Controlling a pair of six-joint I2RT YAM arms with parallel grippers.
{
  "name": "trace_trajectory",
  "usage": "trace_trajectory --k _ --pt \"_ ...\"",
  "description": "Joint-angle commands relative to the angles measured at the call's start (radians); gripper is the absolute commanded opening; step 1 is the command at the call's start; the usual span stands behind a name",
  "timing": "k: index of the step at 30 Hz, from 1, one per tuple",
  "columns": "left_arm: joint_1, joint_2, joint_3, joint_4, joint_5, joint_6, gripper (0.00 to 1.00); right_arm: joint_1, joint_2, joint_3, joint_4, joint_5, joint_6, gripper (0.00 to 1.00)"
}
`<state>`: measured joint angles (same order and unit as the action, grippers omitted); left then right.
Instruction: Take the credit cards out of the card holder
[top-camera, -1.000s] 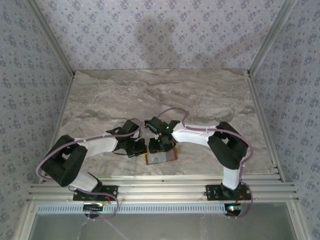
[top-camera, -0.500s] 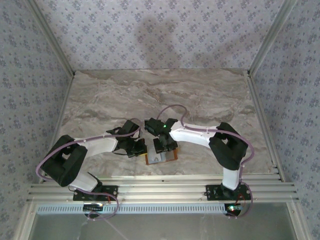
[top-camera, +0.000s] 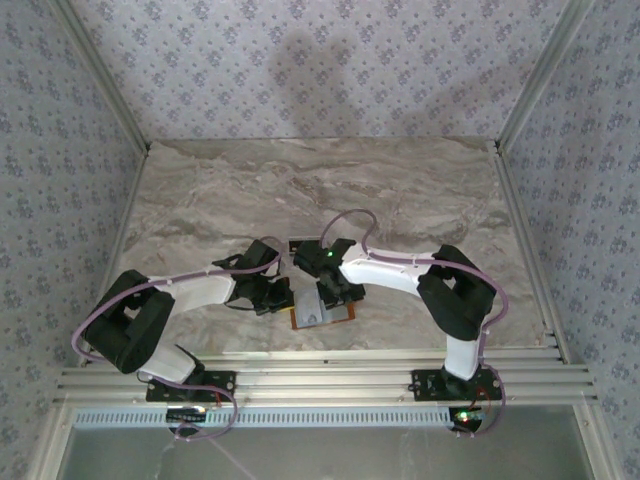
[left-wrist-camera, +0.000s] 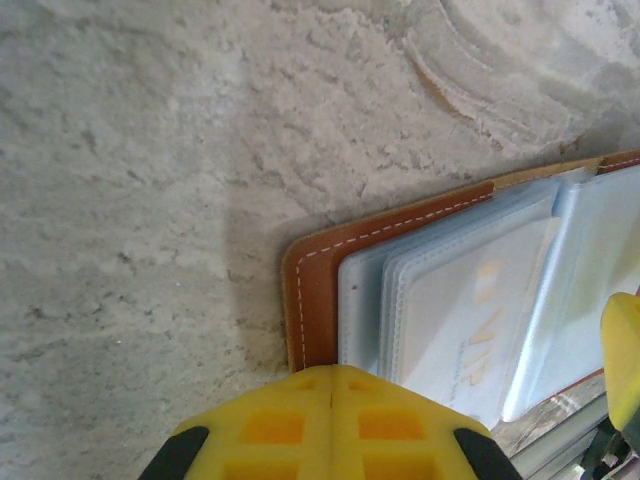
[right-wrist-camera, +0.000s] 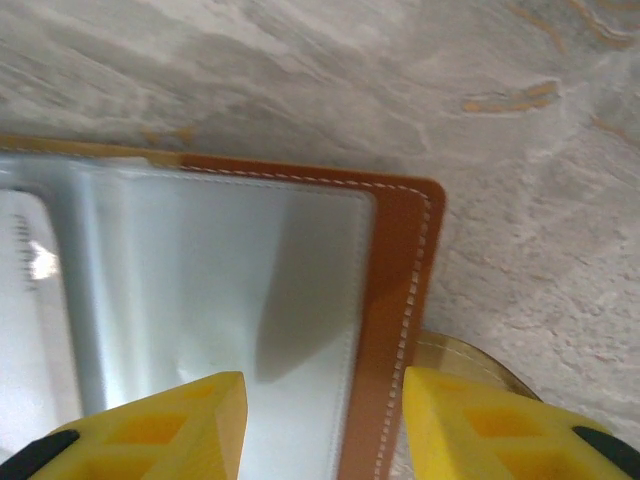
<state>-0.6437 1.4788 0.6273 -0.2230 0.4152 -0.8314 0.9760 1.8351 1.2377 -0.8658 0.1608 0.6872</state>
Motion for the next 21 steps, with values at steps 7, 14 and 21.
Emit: trace_trajectory --k 7,14,21 --pt "-0.012 -0.009 0.044 -0.068 -0.018 0.031 0.0 -0.003 -0.123 -0.006 -0.071 0.044 -0.001 0.46" --pt "-0.02 0.009 0.052 -0.066 -0.018 0.031 0.0 -0.01 -0.195 0.002 -0.041 -0.065 -0.005 0.44" --pt "-0.031 0.011 0.052 -0.058 -0.021 0.025 0.0 -0.019 -0.232 -0.037 0.145 -0.306 -0.006 0.4"
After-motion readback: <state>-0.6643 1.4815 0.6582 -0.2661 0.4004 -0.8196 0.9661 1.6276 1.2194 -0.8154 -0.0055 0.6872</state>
